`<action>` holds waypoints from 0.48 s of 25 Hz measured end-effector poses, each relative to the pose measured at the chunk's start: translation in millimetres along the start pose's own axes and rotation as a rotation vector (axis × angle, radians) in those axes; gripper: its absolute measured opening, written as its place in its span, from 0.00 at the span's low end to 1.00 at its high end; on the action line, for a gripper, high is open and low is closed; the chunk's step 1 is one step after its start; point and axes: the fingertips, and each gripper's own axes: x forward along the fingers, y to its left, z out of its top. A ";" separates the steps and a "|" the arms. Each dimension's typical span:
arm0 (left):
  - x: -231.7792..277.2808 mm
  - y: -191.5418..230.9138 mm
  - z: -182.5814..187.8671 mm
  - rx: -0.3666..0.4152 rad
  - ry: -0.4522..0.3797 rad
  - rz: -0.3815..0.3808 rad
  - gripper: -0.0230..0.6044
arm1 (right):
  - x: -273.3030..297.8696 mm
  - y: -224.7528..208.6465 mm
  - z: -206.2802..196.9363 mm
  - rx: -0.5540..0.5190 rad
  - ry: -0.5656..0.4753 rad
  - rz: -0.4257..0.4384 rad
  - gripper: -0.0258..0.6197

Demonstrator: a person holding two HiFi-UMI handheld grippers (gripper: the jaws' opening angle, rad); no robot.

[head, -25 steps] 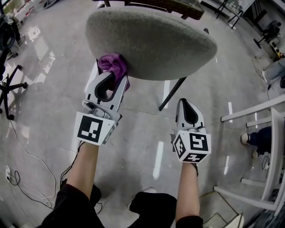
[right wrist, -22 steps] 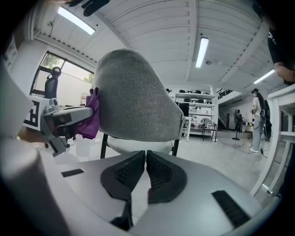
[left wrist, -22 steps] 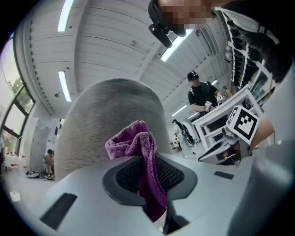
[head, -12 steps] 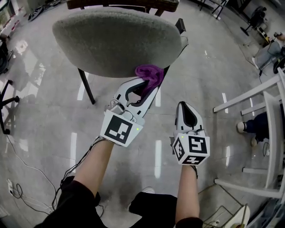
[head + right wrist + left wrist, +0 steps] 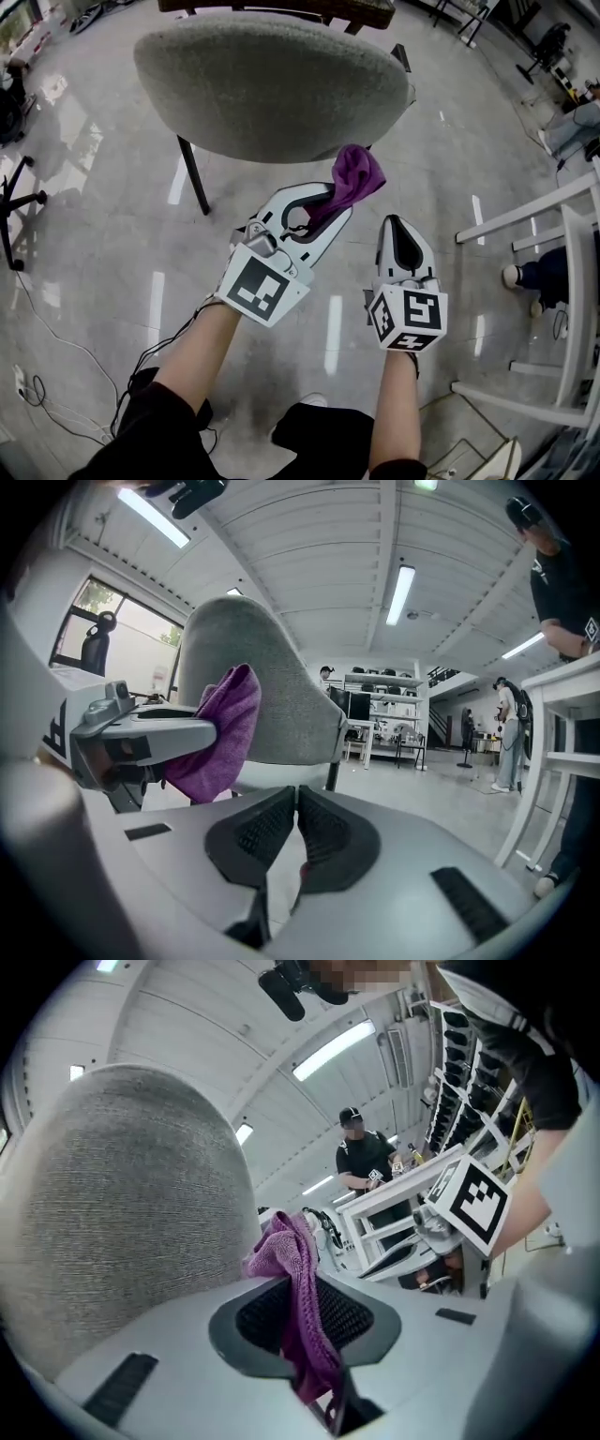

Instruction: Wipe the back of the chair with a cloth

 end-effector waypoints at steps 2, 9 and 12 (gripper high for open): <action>-16.3 5.7 4.0 0.008 -0.003 0.010 0.17 | 2.6 8.0 2.3 0.004 -0.004 0.008 0.08; -83.0 59.9 6.6 0.104 0.041 0.098 0.17 | 20.4 58.2 11.3 0.013 -0.026 0.058 0.08; -111.1 79.8 8.9 0.084 0.082 0.140 0.17 | 25.3 79.8 21.5 0.008 -0.032 0.082 0.08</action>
